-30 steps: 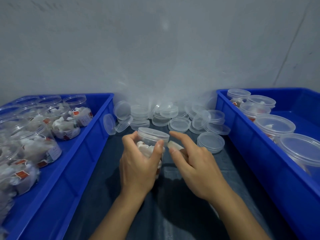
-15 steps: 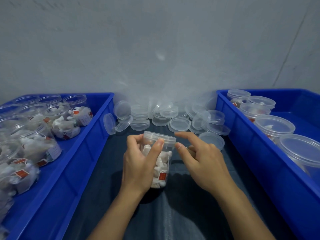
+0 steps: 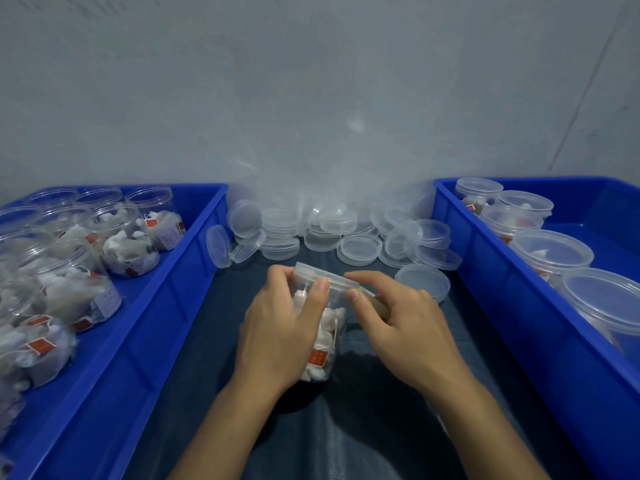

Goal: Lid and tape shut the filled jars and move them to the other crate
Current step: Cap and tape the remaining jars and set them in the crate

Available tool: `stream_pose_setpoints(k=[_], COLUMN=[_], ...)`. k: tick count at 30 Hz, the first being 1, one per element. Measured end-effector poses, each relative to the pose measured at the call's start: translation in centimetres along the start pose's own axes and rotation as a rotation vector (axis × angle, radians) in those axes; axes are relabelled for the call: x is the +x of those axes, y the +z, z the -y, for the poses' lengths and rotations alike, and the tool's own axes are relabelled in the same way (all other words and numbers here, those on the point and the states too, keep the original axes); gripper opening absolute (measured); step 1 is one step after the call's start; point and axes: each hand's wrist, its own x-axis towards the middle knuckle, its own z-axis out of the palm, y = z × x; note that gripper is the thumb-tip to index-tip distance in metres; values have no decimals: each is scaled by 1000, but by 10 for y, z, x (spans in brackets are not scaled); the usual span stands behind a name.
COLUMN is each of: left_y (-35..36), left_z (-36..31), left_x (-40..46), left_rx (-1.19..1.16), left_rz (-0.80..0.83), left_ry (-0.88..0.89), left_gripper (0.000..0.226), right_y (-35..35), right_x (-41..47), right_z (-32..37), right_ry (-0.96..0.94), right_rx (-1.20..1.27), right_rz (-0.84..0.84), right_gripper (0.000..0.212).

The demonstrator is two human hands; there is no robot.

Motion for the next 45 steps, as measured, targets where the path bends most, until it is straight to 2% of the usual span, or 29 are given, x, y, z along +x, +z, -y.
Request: stream_pose_setpoints(k=[3,8,14,19,26,32,37,40,42,45], left_y=[-2,1,-2,-2,0,-5,-8,-7,-7,-8], left_z=[-1,1,7,13,16,17,15,15,14,10], left_x=[0,1,8,10,11,13,15,14,13,12], left_rx=[74,-91,-278,-358,-512,-566,-660,-576,-408,-211], left_rz=[-29,-37,-39,24,84,151,211,209,195,35], left_ry=[4,-43,-117,-133,-184,-202,-232,-206,-145,-56], left_gripper=[58,65,58,70,65,70,74,68,68,66], right_y=[3,5,-1,-4,-2,-2,0,1,2,2], right_x=[-3,-2,-2,1,2,3,3,2,1,-1], right_z=[5,6,0,-7,-10,-9,-6,-4,-1,2], right_ry=[-11,-9,-62,-54,-22,-1,15,9,7,10], right_rx=[-21,-5,69,107,51,4,33,28,6,-18], right_rz=[-15,20,16,-7,2,34,67,53,41,11], right_gripper=[36,43,30,29,26,30,22,23,27,31])
